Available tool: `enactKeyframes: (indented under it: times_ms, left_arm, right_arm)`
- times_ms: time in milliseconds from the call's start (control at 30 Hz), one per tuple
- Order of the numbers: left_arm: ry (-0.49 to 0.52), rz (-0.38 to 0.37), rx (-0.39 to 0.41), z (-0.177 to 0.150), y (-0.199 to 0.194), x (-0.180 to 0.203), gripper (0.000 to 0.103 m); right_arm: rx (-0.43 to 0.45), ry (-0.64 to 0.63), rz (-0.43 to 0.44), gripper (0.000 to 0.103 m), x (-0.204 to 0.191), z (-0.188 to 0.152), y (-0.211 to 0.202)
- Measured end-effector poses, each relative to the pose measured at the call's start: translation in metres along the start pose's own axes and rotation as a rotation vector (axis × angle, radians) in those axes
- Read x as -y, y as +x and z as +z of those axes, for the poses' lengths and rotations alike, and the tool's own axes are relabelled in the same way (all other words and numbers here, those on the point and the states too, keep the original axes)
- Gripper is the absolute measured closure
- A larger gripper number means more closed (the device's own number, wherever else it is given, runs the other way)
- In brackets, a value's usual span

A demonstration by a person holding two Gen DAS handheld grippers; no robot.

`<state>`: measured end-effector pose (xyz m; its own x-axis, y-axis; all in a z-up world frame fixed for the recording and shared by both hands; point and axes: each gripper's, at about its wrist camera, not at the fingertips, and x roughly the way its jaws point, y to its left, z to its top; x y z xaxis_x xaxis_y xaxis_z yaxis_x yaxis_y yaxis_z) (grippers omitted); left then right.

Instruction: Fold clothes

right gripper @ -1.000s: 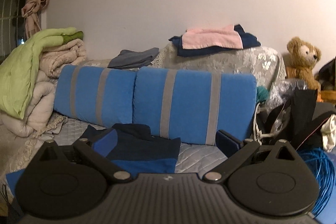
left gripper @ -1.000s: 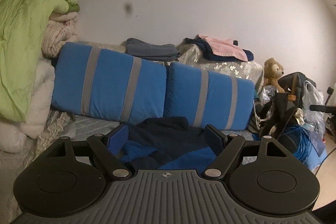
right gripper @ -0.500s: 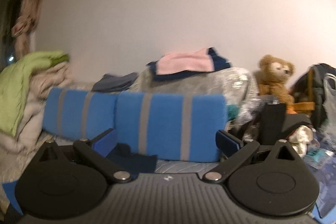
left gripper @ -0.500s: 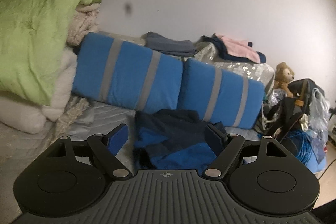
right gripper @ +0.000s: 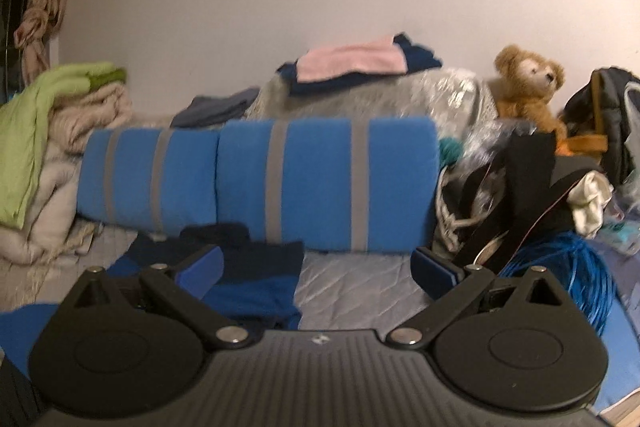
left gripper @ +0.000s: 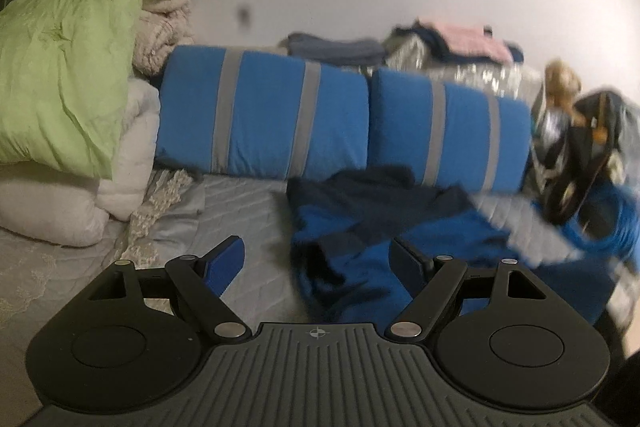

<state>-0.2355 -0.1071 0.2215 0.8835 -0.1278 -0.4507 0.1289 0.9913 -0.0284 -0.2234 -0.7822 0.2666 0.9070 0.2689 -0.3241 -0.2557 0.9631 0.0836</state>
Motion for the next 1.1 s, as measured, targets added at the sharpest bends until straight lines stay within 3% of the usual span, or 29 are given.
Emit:
enactKeyframes:
  times_ms: [300,500,700,900,1033,1100]
  left_arm:
    - [0.094,0.003,-0.088,-0.041,0.008,0.001,0.023]
    - [0.073,-0.002,-0.155,-0.068,0.02,-0.002,0.023]
    - [0.034,0.032,-0.139,-0.082,0.036,-0.005,0.024]
    - [-0.067,0.016,-0.035,-0.084,0.04,-0.008,0.024]
    - [-0.053,0.04,0.0,-0.084,0.047,-0.001,0.025]
    - [-0.046,0.035,0.018,-0.083,0.047,0.002,0.037]
  right_arm:
    - [-0.058,0.009,0.022,0.0,-0.007,-0.026,0.021]
    - [-0.07,-0.002,0.03,0.0,-0.012,-0.029,0.024]
    - [-0.09,-0.019,0.039,0.0,-0.019,-0.034,0.028]
    - [-0.112,-0.037,0.049,0.0,-0.024,-0.044,0.029]
    - [-0.125,-0.045,0.053,0.0,-0.025,-0.051,0.03]
    - [-0.132,-0.05,0.056,0.0,-0.025,-0.054,0.03]
